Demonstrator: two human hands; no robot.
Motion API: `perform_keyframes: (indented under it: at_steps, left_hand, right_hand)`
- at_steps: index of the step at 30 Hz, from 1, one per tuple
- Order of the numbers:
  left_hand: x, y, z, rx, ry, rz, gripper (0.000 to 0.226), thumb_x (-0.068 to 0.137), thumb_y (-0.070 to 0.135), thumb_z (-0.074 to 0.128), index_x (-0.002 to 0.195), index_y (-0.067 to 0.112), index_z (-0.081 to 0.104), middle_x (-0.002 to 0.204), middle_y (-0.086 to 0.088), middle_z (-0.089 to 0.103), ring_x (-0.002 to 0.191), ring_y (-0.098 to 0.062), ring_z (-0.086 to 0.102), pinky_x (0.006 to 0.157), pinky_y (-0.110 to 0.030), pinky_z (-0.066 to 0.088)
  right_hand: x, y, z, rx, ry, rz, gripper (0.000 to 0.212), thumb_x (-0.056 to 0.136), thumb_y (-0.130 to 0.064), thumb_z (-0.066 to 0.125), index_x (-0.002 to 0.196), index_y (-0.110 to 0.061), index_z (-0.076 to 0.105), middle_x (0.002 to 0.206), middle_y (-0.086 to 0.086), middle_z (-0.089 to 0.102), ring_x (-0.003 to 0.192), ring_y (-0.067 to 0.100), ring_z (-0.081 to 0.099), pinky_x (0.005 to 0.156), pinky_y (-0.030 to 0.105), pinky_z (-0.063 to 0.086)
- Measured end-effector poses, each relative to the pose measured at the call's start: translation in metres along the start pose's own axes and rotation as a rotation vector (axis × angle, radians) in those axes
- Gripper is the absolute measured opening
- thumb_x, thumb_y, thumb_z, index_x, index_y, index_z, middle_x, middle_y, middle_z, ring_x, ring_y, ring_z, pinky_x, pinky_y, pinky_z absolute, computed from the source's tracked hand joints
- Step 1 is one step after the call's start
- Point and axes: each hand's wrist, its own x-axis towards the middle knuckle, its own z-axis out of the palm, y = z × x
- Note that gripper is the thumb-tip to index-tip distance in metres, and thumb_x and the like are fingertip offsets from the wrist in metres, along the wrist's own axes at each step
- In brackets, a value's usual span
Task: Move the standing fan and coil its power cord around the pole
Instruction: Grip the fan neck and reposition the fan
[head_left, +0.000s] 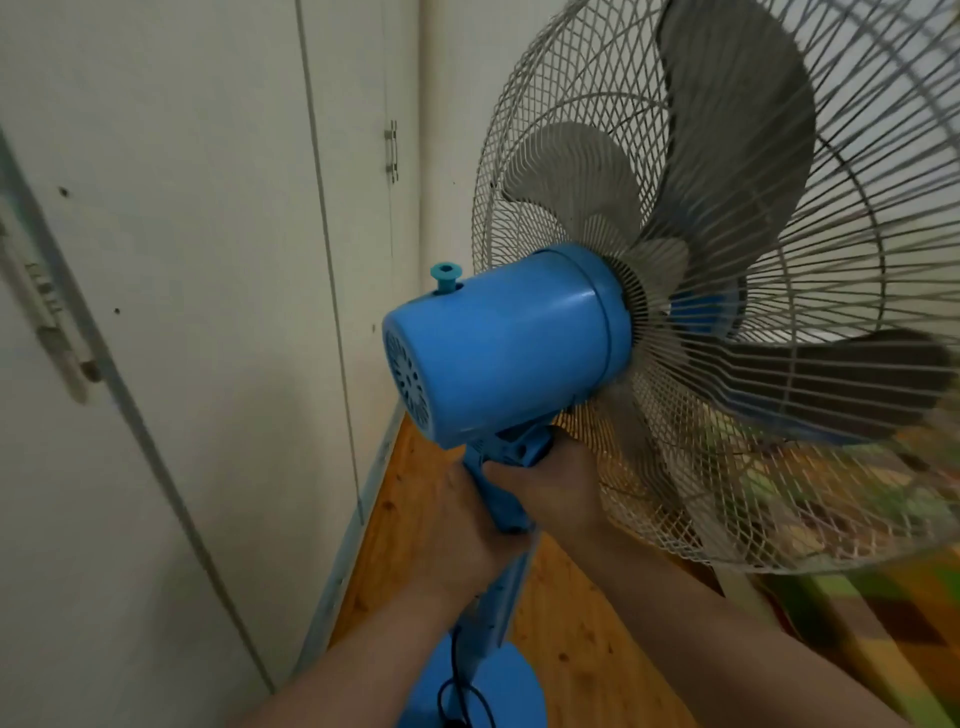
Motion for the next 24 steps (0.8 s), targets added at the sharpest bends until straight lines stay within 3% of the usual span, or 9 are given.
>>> perform_keyframes:
  at_steps: [2,6,9,12,14,17,21,24]
  left_hand:
    - [0.03,-0.014,0.002,0.004,-0.03,-0.012,0.08,0.044,0.042,0.083,0.103,0.056,0.031,0.101,0.029,0.05,0.092,0.009,0.054,0.062,-0.014,0.052]
    - [0.07,-0.035,-0.002,0.067,-0.071,-0.031,0.078,0.042,0.042,0.081,0.099,0.052,0.028,0.097,0.016,0.051,0.087,-0.003,0.056,0.064,-0.038,0.055]
    - [0.103,-0.045,-0.006,0.114,-0.068,0.005,0.087,0.04,0.049,0.08,0.104,0.062,0.023,0.099,0.027,0.048,0.09,0.004,0.053,0.064,-0.024,0.053]
    - [0.132,-0.057,-0.005,0.113,-0.058,-0.001,0.093,0.037,0.052,0.079,0.107,0.065,0.02,0.103,0.043,0.04,0.093,0.021,0.045,0.052,-0.007,0.041]
    - [0.151,-0.068,-0.003,0.111,-0.06,-0.057,0.094,0.035,0.056,0.079,0.106,0.065,0.019,0.103,0.041,0.04,0.093,0.02,0.045,0.052,-0.008,0.04]
    - [0.181,-0.085,0.007,0.105,-0.078,-0.146,0.095,0.031,0.06,0.079,0.104,0.065,0.019,0.1,0.03,0.045,0.09,0.009,0.05,0.06,-0.015,0.046]
    - [0.222,-0.102,0.019,0.119,-0.097,-0.208,0.092,0.028,0.062,0.077,0.096,0.069,0.015,0.094,0.028,0.047,0.081,0.009,0.051,0.053,-0.01,0.041]
    - [0.259,-0.114,0.027,0.134,-0.113,-0.253,0.084,0.027,0.059,0.077,0.089,0.057,0.021,0.094,0.023,0.048,0.082,0.003,0.052,0.059,-0.022,0.05]
  right_hand:
    - [0.029,0.003,0.011,0.024,0.014,0.009,0.03,0.058,-0.026,0.082,0.073,-0.021,0.057,0.065,-0.015,0.058,0.059,-0.005,0.054,0.041,0.004,0.039]
    - [0.069,0.003,0.03,0.006,0.034,-0.009,0.035,0.056,-0.029,0.083,0.075,-0.022,0.055,0.066,-0.014,0.057,0.058,-0.004,0.054,0.042,0.003,0.038]
    - [0.101,0.004,0.043,-0.003,0.04,-0.01,0.035,0.056,-0.031,0.083,0.074,-0.024,0.054,0.065,-0.016,0.056,0.058,-0.006,0.052,0.044,0.003,0.038]
    - [0.13,0.01,0.054,-0.017,0.036,0.002,0.035,0.057,-0.032,0.083,0.078,-0.022,0.057,0.069,-0.013,0.059,0.061,0.0,0.057,0.049,0.006,0.041]
    - [0.152,0.013,0.062,-0.028,0.038,0.004,0.035,0.057,-0.031,0.083,0.08,-0.021,0.059,0.071,-0.011,0.06,0.064,0.004,0.059,0.049,0.006,0.041]
    - [0.185,0.019,0.072,-0.026,0.043,0.005,0.036,0.057,-0.029,0.084,0.082,-0.019,0.061,0.07,-0.014,0.057,0.06,-0.004,0.054,0.047,0.002,0.041]
    - [0.232,0.034,0.084,-0.016,0.027,-0.013,0.034,0.057,-0.027,0.084,0.081,-0.018,0.062,0.068,-0.017,0.057,0.059,-0.01,0.052,0.049,0.001,0.041]
    - [0.273,0.045,0.093,-0.026,0.01,0.004,0.034,0.057,-0.03,0.084,0.081,-0.018,0.062,0.068,-0.014,0.059,0.059,-0.008,0.053,0.048,0.002,0.041]
